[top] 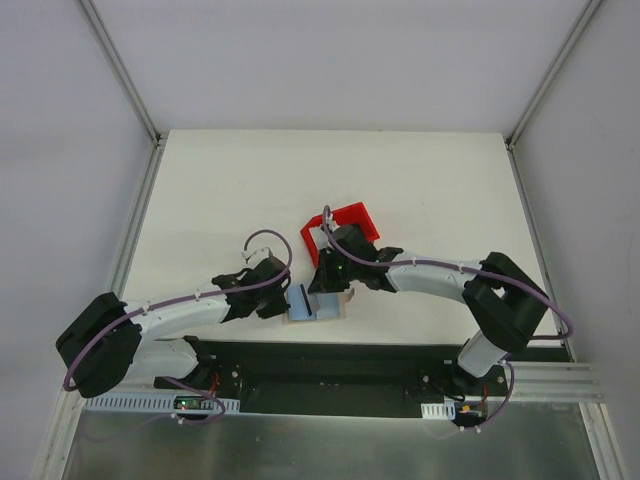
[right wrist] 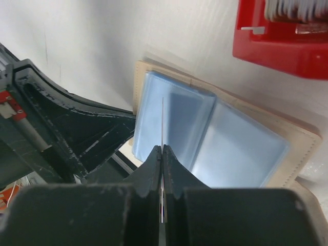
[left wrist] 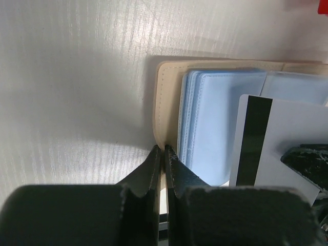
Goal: Put the credit cards into the card holder
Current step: Insert the credit card into the card holder.
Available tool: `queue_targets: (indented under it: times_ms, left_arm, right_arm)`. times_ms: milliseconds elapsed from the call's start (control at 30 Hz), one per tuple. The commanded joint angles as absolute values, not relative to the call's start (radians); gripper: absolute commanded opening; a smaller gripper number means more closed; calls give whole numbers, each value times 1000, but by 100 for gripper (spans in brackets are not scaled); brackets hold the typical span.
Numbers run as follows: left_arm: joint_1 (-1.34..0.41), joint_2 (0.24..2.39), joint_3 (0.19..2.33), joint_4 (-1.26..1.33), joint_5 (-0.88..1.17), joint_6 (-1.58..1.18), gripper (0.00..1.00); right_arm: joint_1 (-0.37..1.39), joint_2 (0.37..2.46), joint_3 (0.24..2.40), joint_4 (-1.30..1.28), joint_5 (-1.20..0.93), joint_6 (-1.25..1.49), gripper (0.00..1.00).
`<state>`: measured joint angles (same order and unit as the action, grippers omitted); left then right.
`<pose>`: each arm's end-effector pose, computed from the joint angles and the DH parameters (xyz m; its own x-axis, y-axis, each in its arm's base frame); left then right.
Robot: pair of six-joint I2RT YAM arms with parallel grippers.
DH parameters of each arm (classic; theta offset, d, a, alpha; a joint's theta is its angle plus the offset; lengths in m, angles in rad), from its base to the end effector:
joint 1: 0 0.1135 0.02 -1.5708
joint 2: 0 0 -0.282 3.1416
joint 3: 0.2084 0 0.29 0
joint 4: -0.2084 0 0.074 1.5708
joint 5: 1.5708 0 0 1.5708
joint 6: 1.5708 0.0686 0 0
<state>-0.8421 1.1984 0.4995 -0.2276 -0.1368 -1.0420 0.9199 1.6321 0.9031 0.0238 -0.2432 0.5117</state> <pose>0.1791 -0.1866 0.1261 -0.8596 -0.3214 -0.3972 -0.1143 0.8786 -0.4636 0.2267 0.3250 0.1596 -0.7749 -0.2331 -0.5875 -0.5778 0.6381 0.5090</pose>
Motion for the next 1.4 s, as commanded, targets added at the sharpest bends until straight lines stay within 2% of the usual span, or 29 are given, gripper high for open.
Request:
queue_targets:
  times_ms: [0,267,633,1367]
  left_arm:
    - [-834,1209,463,-224,-132,-1072,0]
    - [-833,1230,451,-218,-137,-1091,0]
    - [-834,1255,439,-189,-132,-1055,0]
    - [-833,1262,434,-172,-126,-1031,0]
  right_arm:
    - [913,1580,905,115,-293,520,0]
    - [842,1499,786,176,-273,564,0]
    - [808,1543,654,333,-318,621,0]
    - [773,1626,584,436,-330,635,0]
